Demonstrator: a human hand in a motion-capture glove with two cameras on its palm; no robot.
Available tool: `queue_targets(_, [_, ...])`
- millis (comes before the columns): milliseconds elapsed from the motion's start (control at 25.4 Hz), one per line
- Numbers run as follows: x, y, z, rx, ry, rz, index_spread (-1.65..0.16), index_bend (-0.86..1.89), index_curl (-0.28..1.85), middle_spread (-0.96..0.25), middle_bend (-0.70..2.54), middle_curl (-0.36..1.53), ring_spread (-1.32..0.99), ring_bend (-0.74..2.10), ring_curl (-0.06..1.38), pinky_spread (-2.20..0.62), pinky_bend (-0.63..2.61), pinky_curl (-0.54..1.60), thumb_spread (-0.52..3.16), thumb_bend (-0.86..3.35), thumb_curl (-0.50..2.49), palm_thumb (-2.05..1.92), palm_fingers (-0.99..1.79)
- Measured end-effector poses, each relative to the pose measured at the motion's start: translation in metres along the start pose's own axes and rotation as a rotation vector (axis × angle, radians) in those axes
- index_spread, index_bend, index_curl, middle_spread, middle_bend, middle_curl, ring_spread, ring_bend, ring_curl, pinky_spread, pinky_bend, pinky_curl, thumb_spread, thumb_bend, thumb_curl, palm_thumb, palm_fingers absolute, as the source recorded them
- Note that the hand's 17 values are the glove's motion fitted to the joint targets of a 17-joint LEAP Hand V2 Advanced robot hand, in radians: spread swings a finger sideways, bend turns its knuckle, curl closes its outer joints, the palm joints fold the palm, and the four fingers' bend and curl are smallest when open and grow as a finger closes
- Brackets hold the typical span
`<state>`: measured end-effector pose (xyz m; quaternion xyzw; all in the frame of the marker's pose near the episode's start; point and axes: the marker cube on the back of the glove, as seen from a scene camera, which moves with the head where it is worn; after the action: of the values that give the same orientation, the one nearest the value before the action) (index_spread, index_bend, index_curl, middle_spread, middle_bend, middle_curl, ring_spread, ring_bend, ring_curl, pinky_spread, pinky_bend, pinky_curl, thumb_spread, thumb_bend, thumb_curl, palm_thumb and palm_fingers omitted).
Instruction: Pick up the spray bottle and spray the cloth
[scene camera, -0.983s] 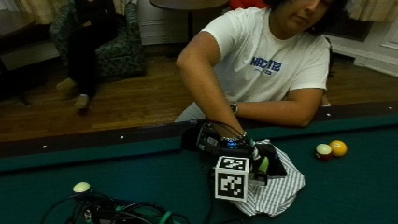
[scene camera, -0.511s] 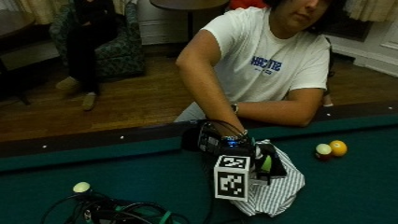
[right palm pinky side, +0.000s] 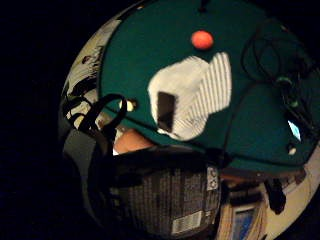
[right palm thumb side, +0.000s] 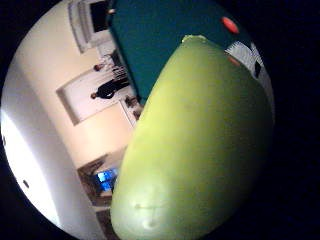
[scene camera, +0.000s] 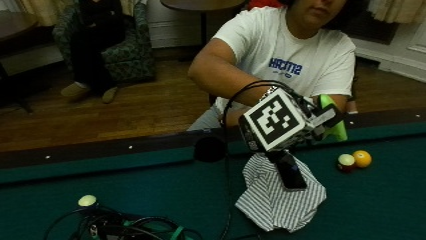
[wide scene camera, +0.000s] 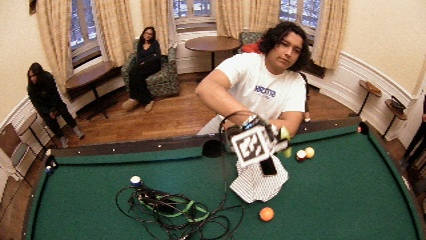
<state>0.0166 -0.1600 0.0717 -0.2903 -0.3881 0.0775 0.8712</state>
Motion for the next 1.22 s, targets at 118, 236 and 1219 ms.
queue_targets(118, [-0.029,-0.002,0.004,0.109,-0.055,-0.183,-0.26,0.32,0.63,-0.15,0.76,0.57,-0.2,0.78,0.5,-0.27,0.48,0.43,0.46,-0.03,0.83,0.95,1.37])
queue_targets(236, [-0.05,-0.012,0.019,0.184,-0.142,-0.344,-0.26,0.32,0.63,-0.15,0.76,0.57,-0.19,0.79,0.5,-0.27,0.47,0.43,0.46,-0.03,0.83,0.95,1.38])
queue_targets(1219, [-0.055,-0.157,0.228,0.214,-0.473,-0.716,-0.26,0.33,0.66,-0.15,0.74,0.56,-0.19,0.8,0.5,-0.28,0.47,0.43,0.43,-0.03,0.85,0.93,1.38])
